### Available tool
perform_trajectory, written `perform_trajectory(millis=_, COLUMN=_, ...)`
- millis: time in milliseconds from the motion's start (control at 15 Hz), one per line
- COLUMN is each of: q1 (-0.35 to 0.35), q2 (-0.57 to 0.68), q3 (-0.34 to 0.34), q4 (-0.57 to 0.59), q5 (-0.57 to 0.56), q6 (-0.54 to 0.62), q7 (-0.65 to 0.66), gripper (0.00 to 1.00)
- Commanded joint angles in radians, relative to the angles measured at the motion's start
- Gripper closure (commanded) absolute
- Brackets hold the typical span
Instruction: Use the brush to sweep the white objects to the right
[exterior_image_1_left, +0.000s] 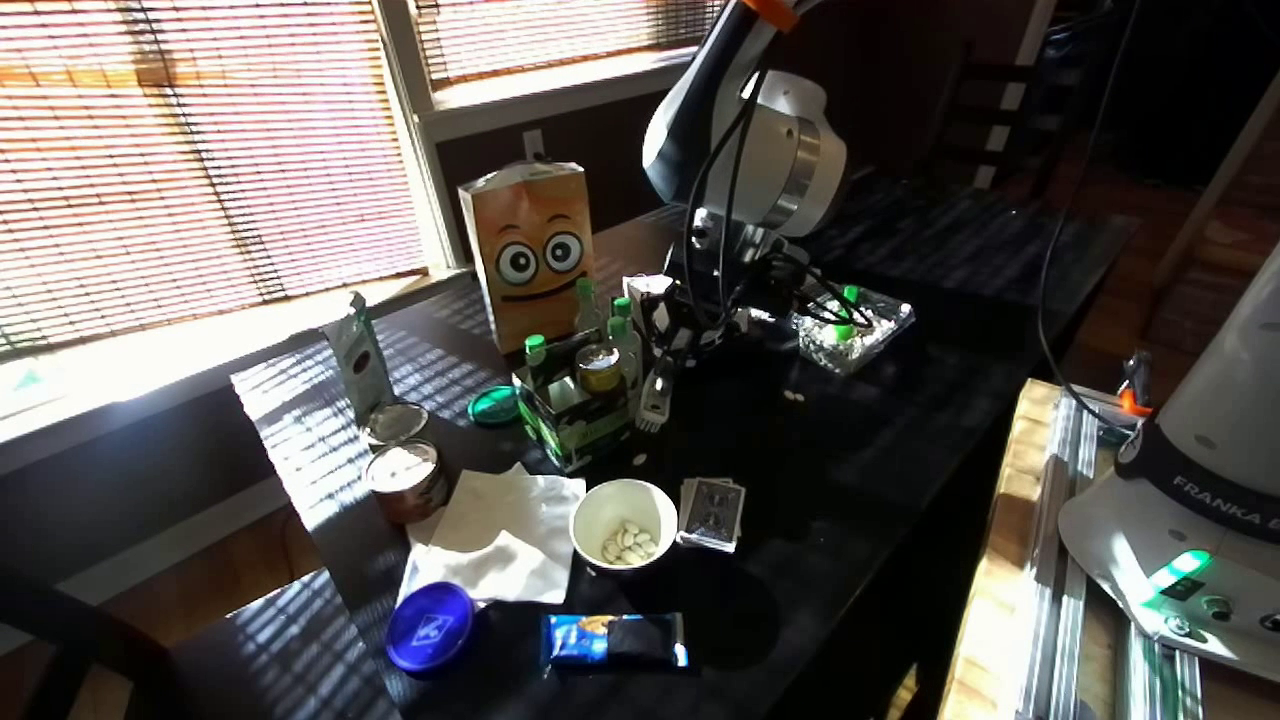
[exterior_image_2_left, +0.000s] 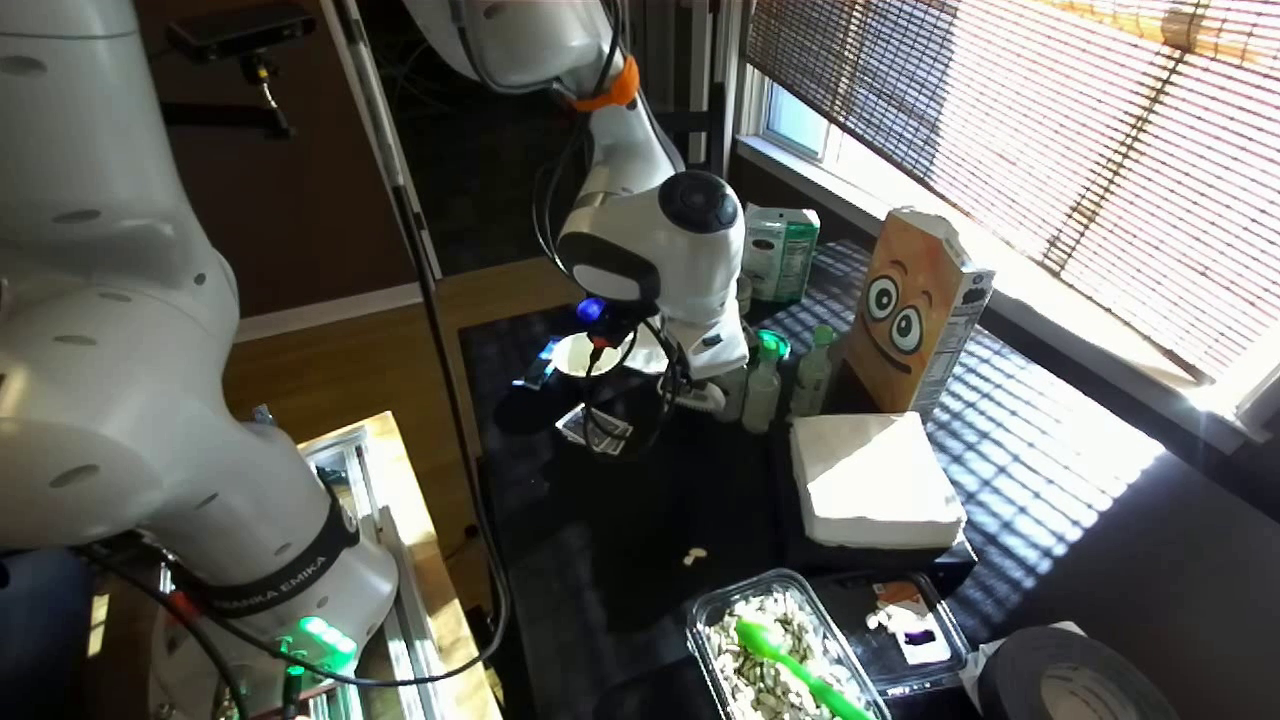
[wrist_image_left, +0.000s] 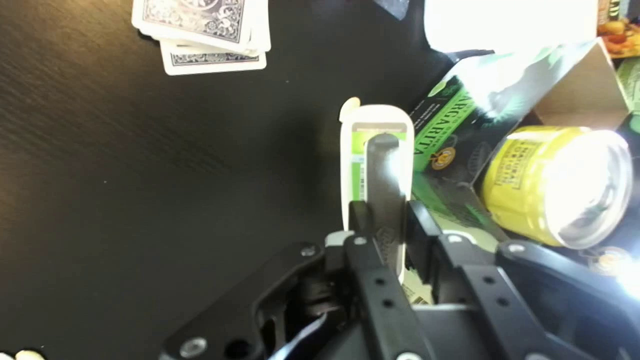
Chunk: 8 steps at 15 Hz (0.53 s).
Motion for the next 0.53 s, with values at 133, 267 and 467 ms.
perform_trajectory(millis=133, q1=-0.031, q2=0.065, q3=0.045, q4=0.043, q5=0.126, q6=0.009, q7=-0.091, gripper=0.94)
perform_trajectory(millis=267, q1=-0.033, q2=0.088, q3=0.054, q4=0.061, q5=0.148, q6=0.005, q7=-0.111, gripper=0.94)
perform_trajectory(millis=467, q1=-0.035, q2=0.117, q3=0.069, q4=0.088, q5=0.176, q6=0.004, q7=-0.131, gripper=0.94)
